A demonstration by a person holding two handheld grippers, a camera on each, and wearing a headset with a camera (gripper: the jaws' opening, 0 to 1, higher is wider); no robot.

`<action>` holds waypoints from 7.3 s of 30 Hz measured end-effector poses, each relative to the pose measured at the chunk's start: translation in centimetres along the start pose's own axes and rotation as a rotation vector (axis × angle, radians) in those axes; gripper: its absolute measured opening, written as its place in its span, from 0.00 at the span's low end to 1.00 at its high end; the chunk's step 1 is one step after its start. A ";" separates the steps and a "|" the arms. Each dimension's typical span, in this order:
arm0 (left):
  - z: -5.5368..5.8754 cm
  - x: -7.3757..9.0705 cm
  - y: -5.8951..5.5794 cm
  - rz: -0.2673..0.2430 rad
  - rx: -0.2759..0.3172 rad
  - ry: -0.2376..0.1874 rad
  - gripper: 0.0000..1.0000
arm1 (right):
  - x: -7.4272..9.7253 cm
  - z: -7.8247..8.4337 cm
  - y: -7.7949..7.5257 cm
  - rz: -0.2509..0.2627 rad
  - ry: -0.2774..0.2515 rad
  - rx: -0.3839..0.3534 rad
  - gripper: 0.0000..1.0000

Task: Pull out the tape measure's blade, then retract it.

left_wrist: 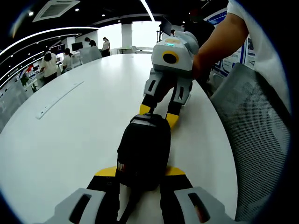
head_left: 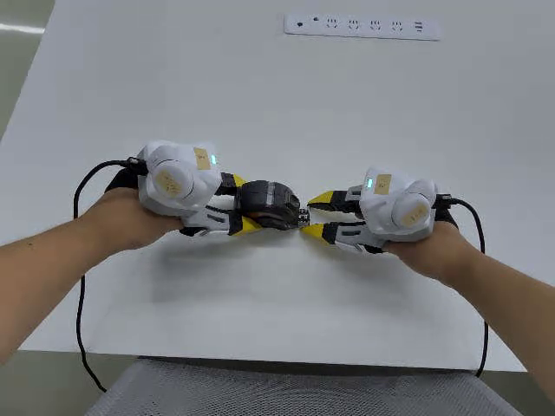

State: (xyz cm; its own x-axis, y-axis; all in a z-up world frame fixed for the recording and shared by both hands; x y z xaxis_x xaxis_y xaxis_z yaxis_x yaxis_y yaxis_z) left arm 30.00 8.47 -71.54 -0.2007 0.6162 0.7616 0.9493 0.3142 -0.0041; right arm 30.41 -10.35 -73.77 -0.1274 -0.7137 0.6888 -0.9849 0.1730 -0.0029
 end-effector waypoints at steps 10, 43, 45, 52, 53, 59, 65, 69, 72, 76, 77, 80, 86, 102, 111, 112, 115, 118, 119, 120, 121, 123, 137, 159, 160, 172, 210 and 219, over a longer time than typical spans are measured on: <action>0.0 0.0 0.0 0.000 -0.001 0.001 0.30 | -0.3 -0.1 -0.2 -0.022 -0.004 0.015 0.14; -0.1 -0.1 0.0 0.002 -0.006 0.021 0.28 | -0.2 0.2 -0.4 -0.056 0.000 0.066 0.10; -0.1 -0.1 0.0 0.003 -0.004 0.021 0.28 | -0.1 0.2 -0.5 -0.053 0.005 0.070 0.09; -0.1 -0.1 0.0 0.002 -0.003 0.023 0.28 | 0.2 0.5 -0.5 -0.051 0.013 0.066 0.09; -0.1 -0.1 0.0 0.001 -0.002 0.023 0.28 | 0.3 0.5 -0.5 -0.051 0.013 0.067 0.09; -0.1 -0.1 0.0 -0.002 0.001 0.027 0.28 | 0.5 0.7 -0.6 -0.052 0.018 0.074 0.09; -0.1 -0.1 0.0 -0.003 0.006 0.025 0.28 | 0.8 1.0 -0.6 -0.044 0.028 0.070 0.09; -0.1 -0.1 0.0 -0.003 0.009 0.027 0.28 | 1.2 1.2 -0.8 -0.042 0.032 0.069 0.09; -0.1 -0.1 0.0 -0.003 0.010 0.027 0.28 | 1.3 1.4 -0.8 -0.040 0.037 0.064 0.09; -0.2 -0.1 0.0 -0.001 0.006 0.031 0.28 | 1.6 1.6 -0.9 -0.035 0.042 0.064 0.09; -0.2 -0.1 0.0 0.000 0.007 0.032 0.28 | 1.7 1.6 -0.9 -0.034 0.042 0.064 0.09; -0.2 -0.1 0.0 0.000 0.006 0.033 0.28 | 2.0 1.9 -1.0 -0.031 0.046 0.061 0.09; -0.2 0.0 0.0 -0.001 0.008 0.035 0.28 | 2.8 2.3 -1.1 -0.022 0.054 0.062 0.09; -0.3 0.0 -0.1 0.000 0.008 0.044 0.28 | 3.9 2.9 -1.1 -0.009 0.076 0.069 0.09; -0.3 0.1 -0.1 0.000 0.014 0.048 0.28 | 4.5 3.2 -1.2 -0.001 0.087 0.077 0.09; -0.3 0.1 -0.1 0.000 0.012 0.049 0.28 | 4.6 3.2 -1.2 0.000 0.088 0.077 0.09; -0.3 0.1 -0.1 0.001 0.012 0.051 0.28 | 4.9 3.3 -1.2 0.002 0.090 0.077 0.09; -0.3 0.1 -0.1 0.000 0.013 0.052 0.28 | 5.1 3.5 -1.3 0.003 0.093 0.075 0.09; -0.3 0.1 -0.1 -0.001 0.013 0.052 0.28 | 5.2 3.6 -1.4 0.005 0.095 0.077 0.09; -0.3 0.1 -0.1 -0.001 0.014 0.052 0.28 | 5.3 3.7 -1.4 0.006 0.096 0.078 0.09; -0.3 0.1 -0.1 -0.001 0.015 0.052 0.28 | 5.4 3.7 -1.4 0.006 0.099 0.082 0.09; -0.3 0.1 -0.1 -0.001 0.015 0.053 0.28 | 5.6 3.8 -1.4 0.008 0.102 0.085 0.09; -0.2 0.2 -0.1 -0.001 0.019 0.053 0.28 | 6.8 4.4 -1.8 0.011 0.116 0.090 0.09; -0.3 0.0 -0.2 -0.001 0.020 0.052 0.29 | 8.9 6.0 -2.1 0.030 0.156 0.099 0.09; -0.3 0.0 -0.2 -0.001 0.020 0.052 0.29 | 8.9 6.1 -2.1 0.031 0.157 0.100 0.09; -0.4 0.0 -0.2 -0.004 0.022 0.053 0.29 | 10.0 6.9 -2.5 0.039 0.178 0.099 0.09; -0.6 -0.3 -0.4 -0.006 0.019 0.055 0.29 | 13.7 9.1 -2.4 0.069 0.233 0.084 0.09; -0.6 -0.3 -0.3 -0.007 0.015 0.058 0.29 | 14.3 9.7 -2.5 0.075 0.250 0.076 0.09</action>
State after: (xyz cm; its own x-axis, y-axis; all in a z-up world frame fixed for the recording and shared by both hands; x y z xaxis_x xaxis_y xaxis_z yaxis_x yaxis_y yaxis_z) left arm 29.87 7.79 -71.37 -0.1923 0.5713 0.7979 0.9443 0.3291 -0.0080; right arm 29.90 -27.60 -70.95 -0.1768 -0.5098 0.8419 -0.9810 0.1609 -0.1086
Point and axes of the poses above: the centre of the closed fingertips' face, and the gripper's own axes: x roughly backward along the fingers, y roughly to its left, z roughly out of its underside, the point moved 9 cm from there along x, roughly backward along the fingers, and after that the axes turned 7 degrees about y, right-handed, at the moved point
